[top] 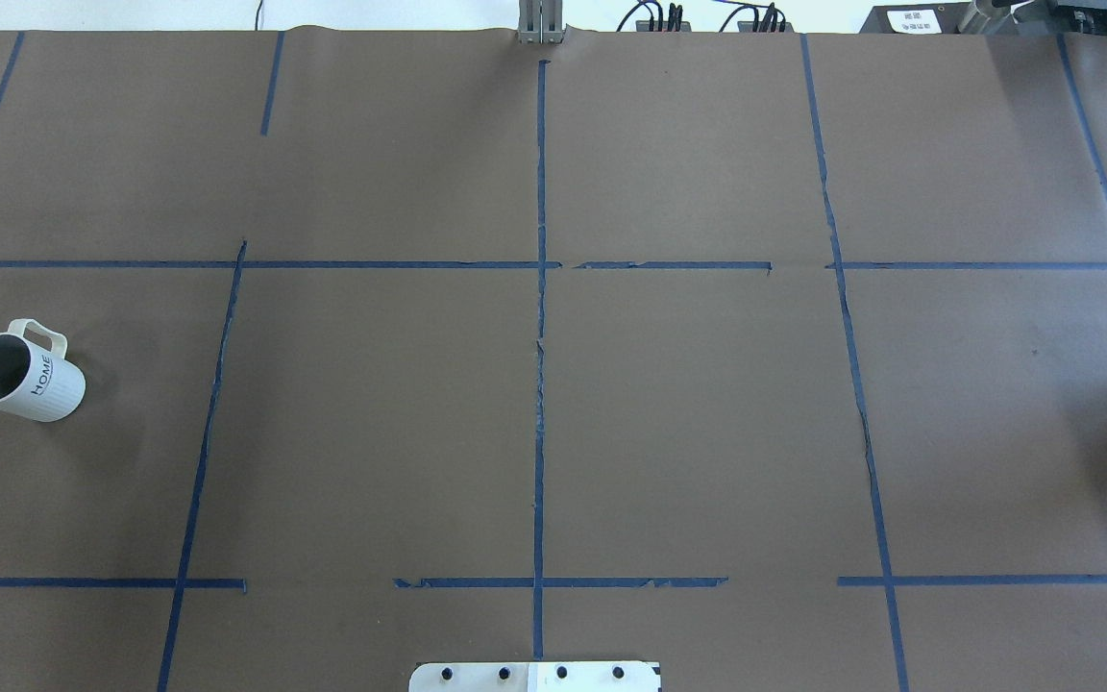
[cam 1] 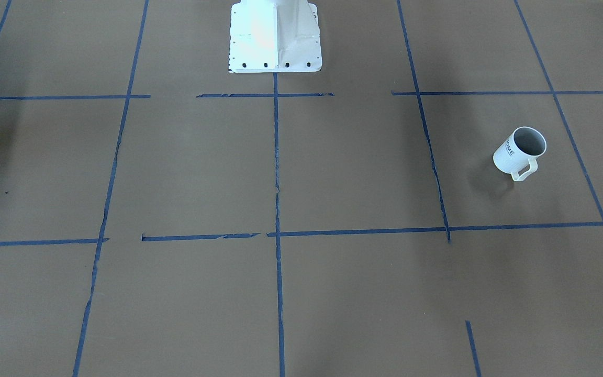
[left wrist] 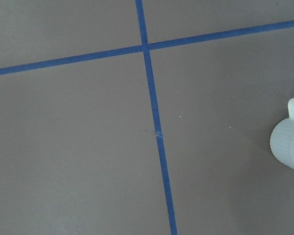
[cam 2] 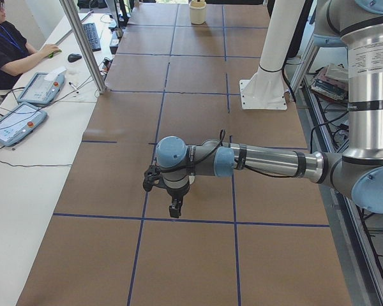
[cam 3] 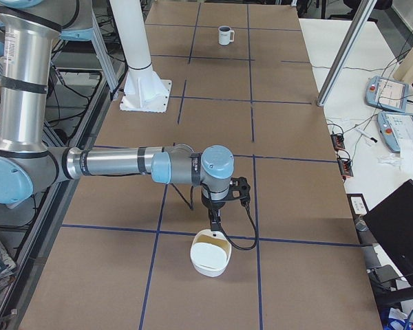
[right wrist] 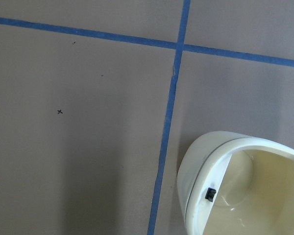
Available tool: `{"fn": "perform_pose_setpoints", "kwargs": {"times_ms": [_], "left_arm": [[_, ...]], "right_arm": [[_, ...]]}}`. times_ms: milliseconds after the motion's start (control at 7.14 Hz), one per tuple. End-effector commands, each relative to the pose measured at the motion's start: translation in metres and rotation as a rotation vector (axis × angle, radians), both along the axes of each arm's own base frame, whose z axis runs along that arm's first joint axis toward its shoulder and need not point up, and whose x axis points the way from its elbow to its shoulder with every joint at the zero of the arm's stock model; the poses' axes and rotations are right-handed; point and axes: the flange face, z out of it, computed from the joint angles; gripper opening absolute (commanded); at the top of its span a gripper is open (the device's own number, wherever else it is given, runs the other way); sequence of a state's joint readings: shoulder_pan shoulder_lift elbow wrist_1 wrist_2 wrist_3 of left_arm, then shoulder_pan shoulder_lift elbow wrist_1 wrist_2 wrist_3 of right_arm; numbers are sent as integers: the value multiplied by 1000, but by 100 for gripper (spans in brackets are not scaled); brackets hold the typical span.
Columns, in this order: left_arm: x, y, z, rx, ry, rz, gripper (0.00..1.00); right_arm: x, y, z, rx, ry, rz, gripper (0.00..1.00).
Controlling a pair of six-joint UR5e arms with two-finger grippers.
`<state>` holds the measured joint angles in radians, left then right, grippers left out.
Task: Left arm hands cup to right arm to dump lemon
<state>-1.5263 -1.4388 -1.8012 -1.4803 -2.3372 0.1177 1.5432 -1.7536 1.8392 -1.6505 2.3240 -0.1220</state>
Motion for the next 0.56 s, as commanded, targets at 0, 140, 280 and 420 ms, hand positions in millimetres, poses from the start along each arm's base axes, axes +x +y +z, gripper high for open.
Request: {"fn": "perform_pose_setpoints", "kwargs": {"times_ms": [0,140,280,420], "left_arm": [[1,1,1,-1,-1,3,100],[2,-1,-1,3,-1,5,100],[3,-1,-4,10,-2,7,100],[5,-2,-3,10,-2,12,100]], "right_arm": [[0,0,-1,5,0,-2,100],[-1,-1,-2,6,0,-3,100],[-1,-2,-4,24,-1,-1,100],[-1,-4,-6,49,-3,0,100]]}}
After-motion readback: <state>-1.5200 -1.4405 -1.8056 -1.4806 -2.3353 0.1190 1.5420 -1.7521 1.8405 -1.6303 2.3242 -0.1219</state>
